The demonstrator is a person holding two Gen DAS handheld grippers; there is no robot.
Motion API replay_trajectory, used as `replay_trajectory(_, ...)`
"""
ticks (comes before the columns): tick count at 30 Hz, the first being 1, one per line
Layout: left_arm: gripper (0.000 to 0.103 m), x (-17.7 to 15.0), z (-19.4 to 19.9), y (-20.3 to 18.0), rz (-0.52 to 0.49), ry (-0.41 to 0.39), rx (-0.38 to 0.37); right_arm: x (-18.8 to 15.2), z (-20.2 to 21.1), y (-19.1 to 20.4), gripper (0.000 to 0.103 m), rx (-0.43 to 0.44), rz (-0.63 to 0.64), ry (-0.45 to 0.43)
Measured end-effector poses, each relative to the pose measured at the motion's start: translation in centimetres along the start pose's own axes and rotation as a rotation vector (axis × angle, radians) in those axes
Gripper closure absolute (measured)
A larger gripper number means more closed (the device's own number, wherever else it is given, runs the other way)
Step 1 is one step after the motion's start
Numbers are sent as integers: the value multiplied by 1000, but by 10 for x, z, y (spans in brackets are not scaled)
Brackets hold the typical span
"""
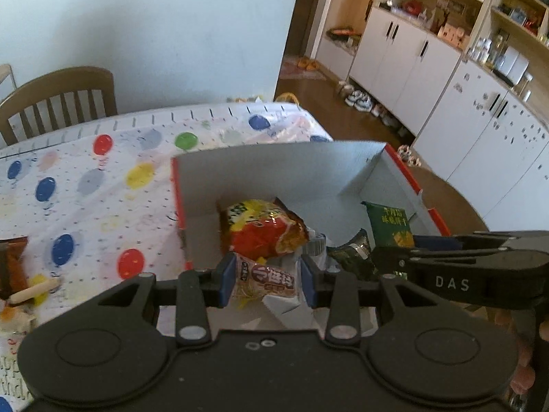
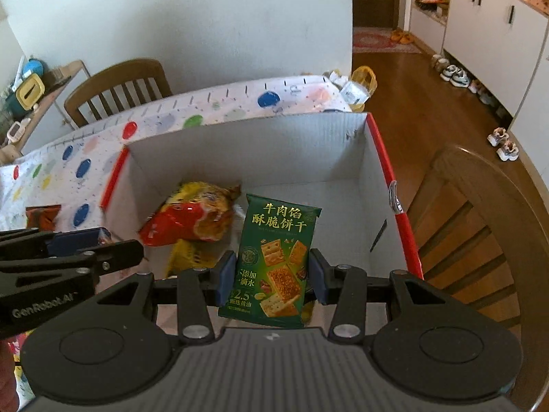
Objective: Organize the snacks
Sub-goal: 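Carry the pink candy and green cracker pack over the red box, then open both tools to drop the pink candy and green pack in box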
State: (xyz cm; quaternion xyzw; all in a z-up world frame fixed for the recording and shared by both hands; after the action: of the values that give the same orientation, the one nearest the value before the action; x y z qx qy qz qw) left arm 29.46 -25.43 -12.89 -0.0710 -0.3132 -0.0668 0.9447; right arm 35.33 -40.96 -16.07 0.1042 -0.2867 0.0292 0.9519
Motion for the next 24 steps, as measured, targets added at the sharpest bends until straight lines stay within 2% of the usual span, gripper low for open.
replay_trajectory(9, 67, 1, -57, -13, -14, 109, 67, -7, -30, -13, 58, 42, 36, 80)
replay_trajectory(15, 66, -4, -77, -16, -6, 182, 65, -8, -31, -14, 58, 76, 64, 76)
replay_trajectory(20, 63, -9, -84, -20, -16, 214, 79, -9, -31, -18, 57, 94, 63, 74)
replay_trajectory(24, 62, -11, -84, -21, -33, 214, 84, -8, -27, -19, 45, 91, 64, 58)
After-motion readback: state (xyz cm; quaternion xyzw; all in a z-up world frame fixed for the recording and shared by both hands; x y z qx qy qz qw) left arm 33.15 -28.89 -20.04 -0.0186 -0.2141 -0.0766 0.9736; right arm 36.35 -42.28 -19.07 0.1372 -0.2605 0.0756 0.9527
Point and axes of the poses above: each gripper's, at about its wrist camera, not at the fingertips, and z roughly against the way its jaws point, y to its left, x to its top, the point moved 4 cm from there along -z, roughly the way its jaws point, and after that the axes turned 4 degrees about x, right-handed, at the moved point
